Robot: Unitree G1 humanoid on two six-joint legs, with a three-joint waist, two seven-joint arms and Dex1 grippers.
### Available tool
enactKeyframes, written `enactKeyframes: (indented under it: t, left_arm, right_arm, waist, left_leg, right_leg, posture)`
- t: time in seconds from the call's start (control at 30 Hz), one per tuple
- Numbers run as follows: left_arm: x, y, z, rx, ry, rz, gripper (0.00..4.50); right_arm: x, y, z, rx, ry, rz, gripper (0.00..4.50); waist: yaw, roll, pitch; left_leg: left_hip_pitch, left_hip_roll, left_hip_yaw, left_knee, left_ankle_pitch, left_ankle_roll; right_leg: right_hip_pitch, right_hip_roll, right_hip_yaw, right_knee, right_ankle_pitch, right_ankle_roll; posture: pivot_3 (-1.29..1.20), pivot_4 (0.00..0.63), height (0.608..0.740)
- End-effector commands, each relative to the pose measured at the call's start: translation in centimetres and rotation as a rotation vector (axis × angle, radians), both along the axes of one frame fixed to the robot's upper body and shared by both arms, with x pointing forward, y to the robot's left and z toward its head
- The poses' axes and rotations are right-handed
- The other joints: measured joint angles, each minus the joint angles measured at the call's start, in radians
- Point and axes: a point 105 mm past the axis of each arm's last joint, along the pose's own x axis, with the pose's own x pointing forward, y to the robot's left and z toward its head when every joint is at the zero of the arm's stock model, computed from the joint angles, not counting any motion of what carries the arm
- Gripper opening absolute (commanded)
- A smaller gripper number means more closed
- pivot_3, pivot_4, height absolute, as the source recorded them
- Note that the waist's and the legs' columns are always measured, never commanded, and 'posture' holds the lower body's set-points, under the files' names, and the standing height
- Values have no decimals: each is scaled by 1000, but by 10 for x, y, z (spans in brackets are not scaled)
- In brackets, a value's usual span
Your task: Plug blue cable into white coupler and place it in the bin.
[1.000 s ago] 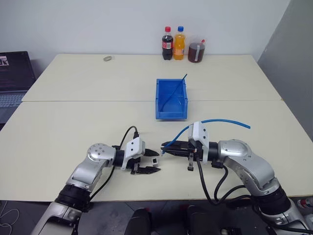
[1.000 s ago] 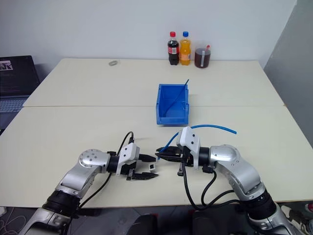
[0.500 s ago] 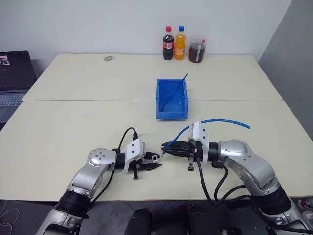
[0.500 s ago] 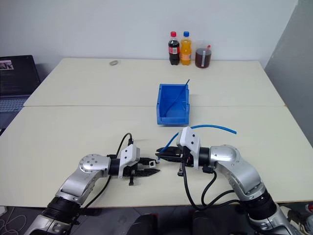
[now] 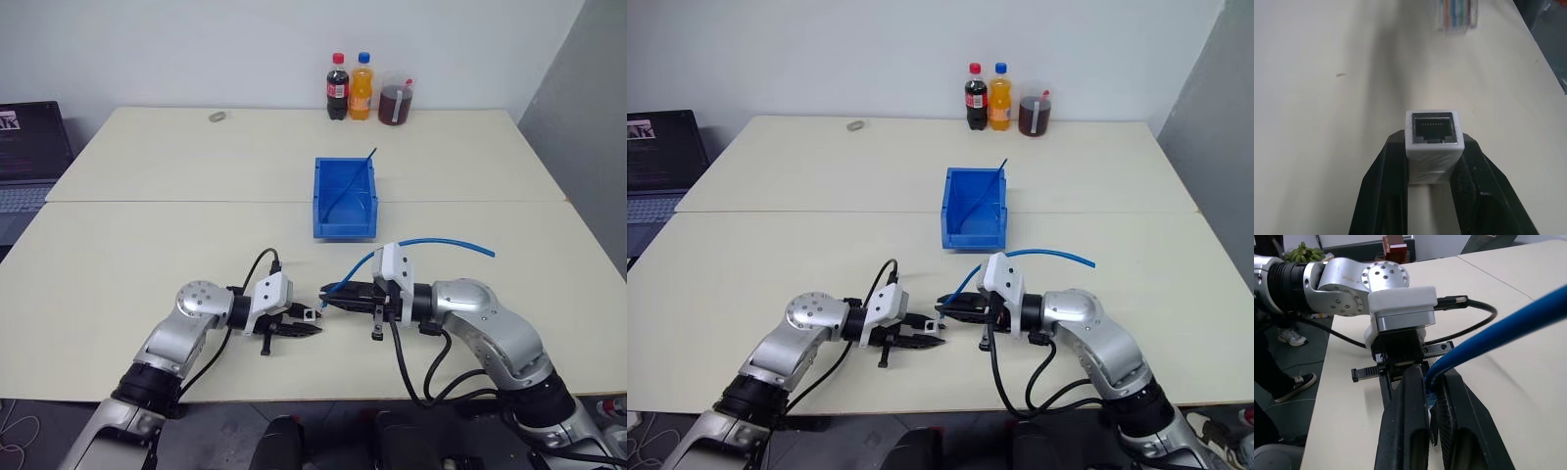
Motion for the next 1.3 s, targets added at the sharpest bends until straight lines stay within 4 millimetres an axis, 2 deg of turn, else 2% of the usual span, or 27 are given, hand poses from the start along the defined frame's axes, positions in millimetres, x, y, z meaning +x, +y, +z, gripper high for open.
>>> enactKeyframes:
  t: [0.03, 0.4, 0.9, 1.0, 1.3]
  left_arm:
    - [2, 1, -1, 44, -11, -58, 802]
    - [4, 0, -6, 50, 1, -70, 802]
    - [8, 0, -4, 71, -3, -42, 802]
    - [11, -2, -2, 71, -14, -35, 802]
    - [8, -3, -3, 80, -21, -41, 802]
  right_arm:
    - [1, 10, 3, 7, -66, 32, 0]
    - [7, 16, -15, -63, -112, 32, 0]
    - [3, 16, -32, -180, -183, 88, 0]
    - [3, 18, -31, -193, -170, 103, 0]
    - [0, 20, -48, -319, -66, 166, 0]
  waist:
    - [0, 0, 0]
    - [0, 0, 0]
    - [0, 0, 0]
    - [0, 0, 0]
    - [1, 0, -1]
  left_leg:
    - [0, 0, 0, 0, 0, 0]
    - [0, 0, 0, 0, 0, 0]
    - [1, 0, 0, 0, 0, 0]
    - [1, 0, 0, 0, 0, 0]
    - [3, 0, 0, 1, 0, 0]
  right_leg:
    - [0, 0, 0, 0, 0, 0]
    - [0, 0, 0, 0, 0, 0]
    - [1, 0, 0, 0, 0, 0]
    - [1, 0, 0, 1, 0, 0]
    - [2, 0, 0, 2, 0, 0]
  posture:
    - [0, 150, 740]
    - [0, 150, 740]
    - [0, 150, 740]
    - [0, 150, 740]
    - [0, 150, 740]
